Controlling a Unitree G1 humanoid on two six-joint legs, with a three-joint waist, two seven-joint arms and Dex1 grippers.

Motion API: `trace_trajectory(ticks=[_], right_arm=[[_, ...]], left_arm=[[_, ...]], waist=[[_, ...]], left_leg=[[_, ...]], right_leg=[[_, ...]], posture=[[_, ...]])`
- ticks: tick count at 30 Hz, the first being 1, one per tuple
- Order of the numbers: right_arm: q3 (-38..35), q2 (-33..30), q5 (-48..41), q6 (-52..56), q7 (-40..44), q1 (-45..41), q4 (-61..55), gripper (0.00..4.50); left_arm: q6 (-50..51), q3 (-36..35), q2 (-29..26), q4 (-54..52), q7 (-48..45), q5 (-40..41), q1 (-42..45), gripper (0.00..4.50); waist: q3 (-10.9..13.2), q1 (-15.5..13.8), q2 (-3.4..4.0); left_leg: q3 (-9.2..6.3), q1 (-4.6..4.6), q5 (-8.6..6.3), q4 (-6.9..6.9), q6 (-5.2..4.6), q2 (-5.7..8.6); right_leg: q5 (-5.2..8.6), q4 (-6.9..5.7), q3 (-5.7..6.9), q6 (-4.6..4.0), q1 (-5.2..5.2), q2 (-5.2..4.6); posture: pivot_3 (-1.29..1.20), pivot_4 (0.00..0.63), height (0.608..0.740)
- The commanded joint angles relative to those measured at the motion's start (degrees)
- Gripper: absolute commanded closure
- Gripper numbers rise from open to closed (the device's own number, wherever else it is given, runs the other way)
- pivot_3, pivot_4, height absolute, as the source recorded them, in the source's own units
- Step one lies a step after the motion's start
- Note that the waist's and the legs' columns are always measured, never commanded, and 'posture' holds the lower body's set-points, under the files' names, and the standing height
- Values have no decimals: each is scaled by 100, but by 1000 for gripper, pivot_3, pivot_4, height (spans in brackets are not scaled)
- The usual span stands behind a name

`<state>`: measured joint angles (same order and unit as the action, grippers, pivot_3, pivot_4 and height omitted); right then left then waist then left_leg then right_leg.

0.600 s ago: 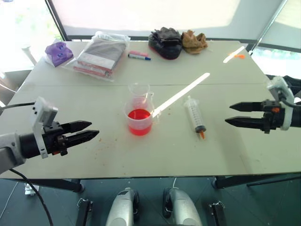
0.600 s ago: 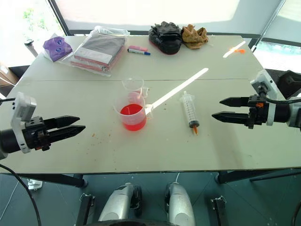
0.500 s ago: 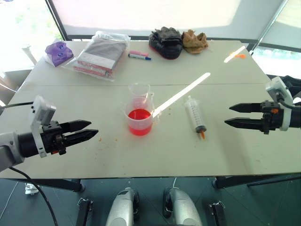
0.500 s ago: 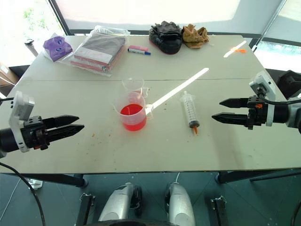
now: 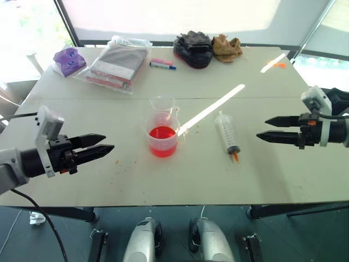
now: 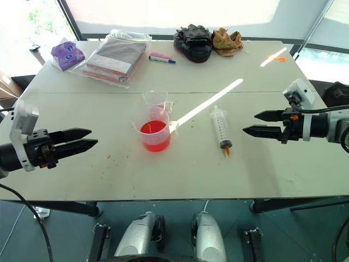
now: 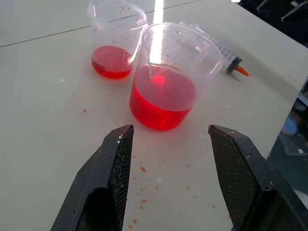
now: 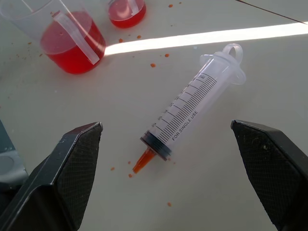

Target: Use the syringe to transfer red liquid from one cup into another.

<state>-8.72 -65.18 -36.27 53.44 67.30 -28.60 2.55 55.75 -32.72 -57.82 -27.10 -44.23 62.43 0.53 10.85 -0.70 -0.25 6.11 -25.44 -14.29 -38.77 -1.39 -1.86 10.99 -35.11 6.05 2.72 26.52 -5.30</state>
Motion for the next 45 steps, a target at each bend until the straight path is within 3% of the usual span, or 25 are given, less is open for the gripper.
trace_trajectory(ticks=[1,7,11,16,22,25,34,38,45], right_arm=[[-23,32,126,-119,-157,-156,-129,22],[216,121,298,48,-381,-480,-97,22],[1045,360,437,930,-392,-1656,273,22],[2209,1388,966,2255,-604,-3736,2131,22],[3092,2389,1856,2093,-465,-5147,4504,22],[3380,2755,2317,1734,-361,-5495,5306,22],[3800,3401,3424,897,238,-5710,6523,22],[3743,3619,3764,625,209,-5595,6812,22],[3062,4093,3851,258,-545,-5459,7151,22]], left_arm=[[-104,-29,12,24,-39,-36,78,1915],[-394,167,-88,121,-308,-472,74,1915],[-989,722,-443,714,-863,-1169,634,1915],[-1746,1648,-680,2102,-1523,-2003,2402,1915],[-2073,2169,-524,2702,-1958,-2453,3579,1915],[-1987,2058,-371,2495,-1897,-2389,3552,1915],[-1686,1403,227,1383,-1113,-2135,2564,1915],[-1616,1164,419,1030,-787,-2056,2196,1915],[-1550,1046,645,714,-387,-1956,1941,1915]], waist=[[0,2,0],[0,3,0],[1,33,2],[2,53,0],[1,46,1],[1,60,1],[1,167,0],[1,188,0],[-3,179,-7]], left_leg=[[0,0,0,0,0,0],[2,0,0,1,0,0],[7,0,1,1,0,-1],[8,-8,2,-6,1,-10],[31,-50,19,1,-11,-2],[44,-104,30,-12,4,2],[32,-94,29,-34,2,0],[27,-91,37,-34,15,0],[22,-81,43,-35,24,-2]], right_leg=[[0,0,0,0,0,0],[-1,0,0,0,1,3],[-3,-2,0,-4,4,6],[-16,-7,1,-25,18,23],[-30,-13,2,3,46,25],[-52,-13,2,47,82,28],[-55,-14,-5,63,69,25],[-55,-28,-4,62,71,30],[-57,-37,-4,60,63,32]], posture=[[0,150,740],[0,150,740],[0,150,740],[0,150,740],[0,150,740],[0,150,740],[0,150,740],[0,150,740],[0,150,740]])
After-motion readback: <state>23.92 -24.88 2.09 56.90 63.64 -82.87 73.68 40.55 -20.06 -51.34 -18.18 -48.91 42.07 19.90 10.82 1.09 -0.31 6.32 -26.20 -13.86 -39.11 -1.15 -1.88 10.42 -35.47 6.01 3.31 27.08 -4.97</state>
